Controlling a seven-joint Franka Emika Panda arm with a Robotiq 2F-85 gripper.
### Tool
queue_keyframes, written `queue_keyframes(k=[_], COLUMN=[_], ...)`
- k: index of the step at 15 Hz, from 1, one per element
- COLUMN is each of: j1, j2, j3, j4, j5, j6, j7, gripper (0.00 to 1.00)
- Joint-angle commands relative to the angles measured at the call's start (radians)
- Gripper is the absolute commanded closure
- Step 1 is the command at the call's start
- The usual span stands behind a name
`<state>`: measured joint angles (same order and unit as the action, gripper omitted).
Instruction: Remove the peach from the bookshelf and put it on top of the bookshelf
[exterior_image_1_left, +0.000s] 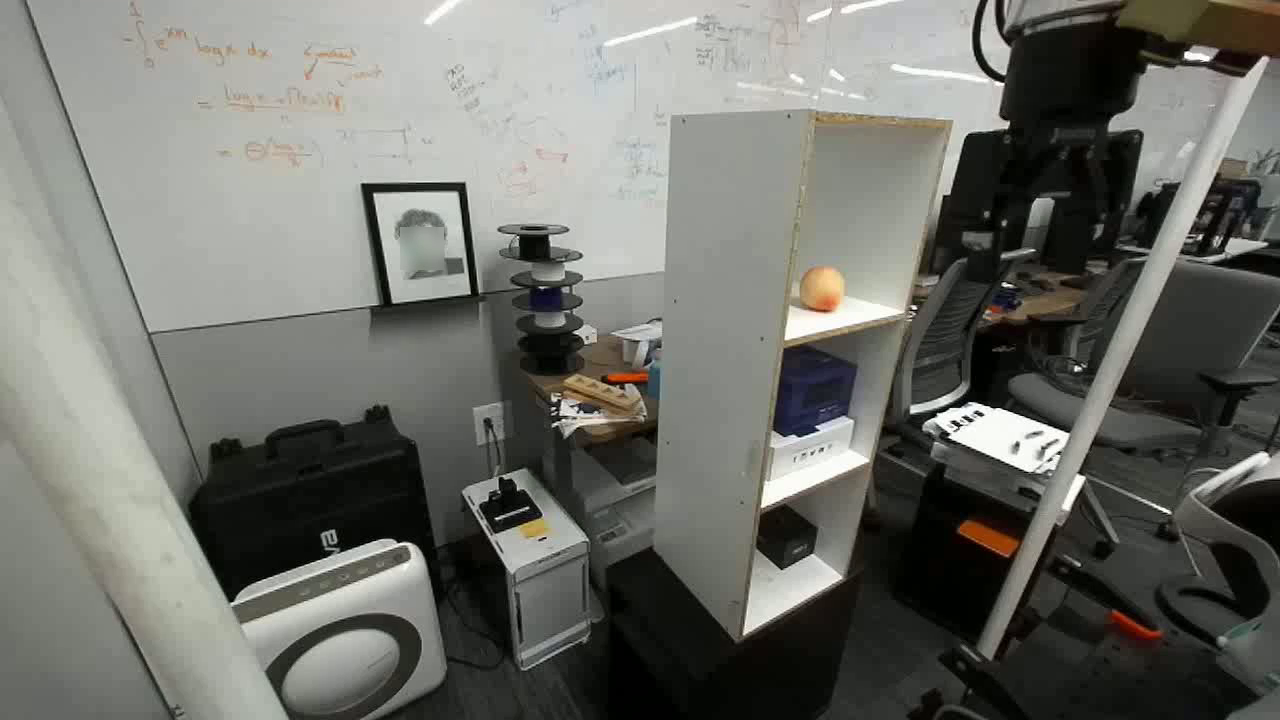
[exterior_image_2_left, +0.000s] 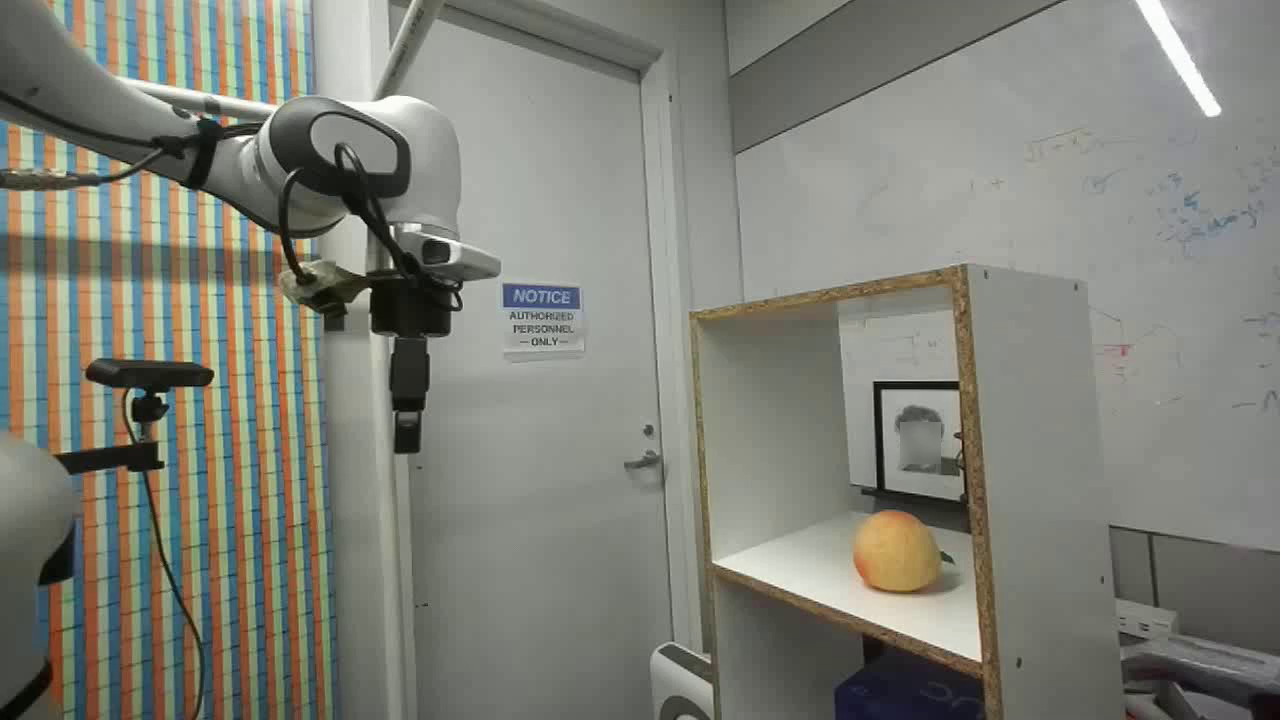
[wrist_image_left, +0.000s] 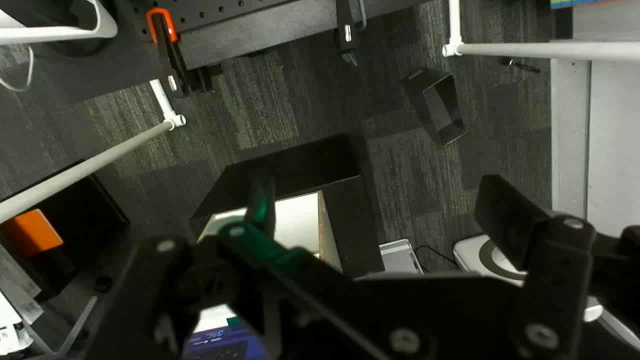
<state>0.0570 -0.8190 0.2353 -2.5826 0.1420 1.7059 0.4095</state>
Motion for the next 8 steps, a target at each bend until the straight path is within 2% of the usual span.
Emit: queue_keyframes(k=[1,5,8], j1=[-0.004,0.002,-0.048], j2=[0.000,-0.008,-0.018], j3=[0.002,-0.012,-0.099], j4=[0.005,0.005,-0.020], j5=[0.001,-0.004,-0.032], j6=[-0.001,0.004,0.078], j7=[-0.002,-0.033,-0.094], gripper=[0.00,0.00,0.00])
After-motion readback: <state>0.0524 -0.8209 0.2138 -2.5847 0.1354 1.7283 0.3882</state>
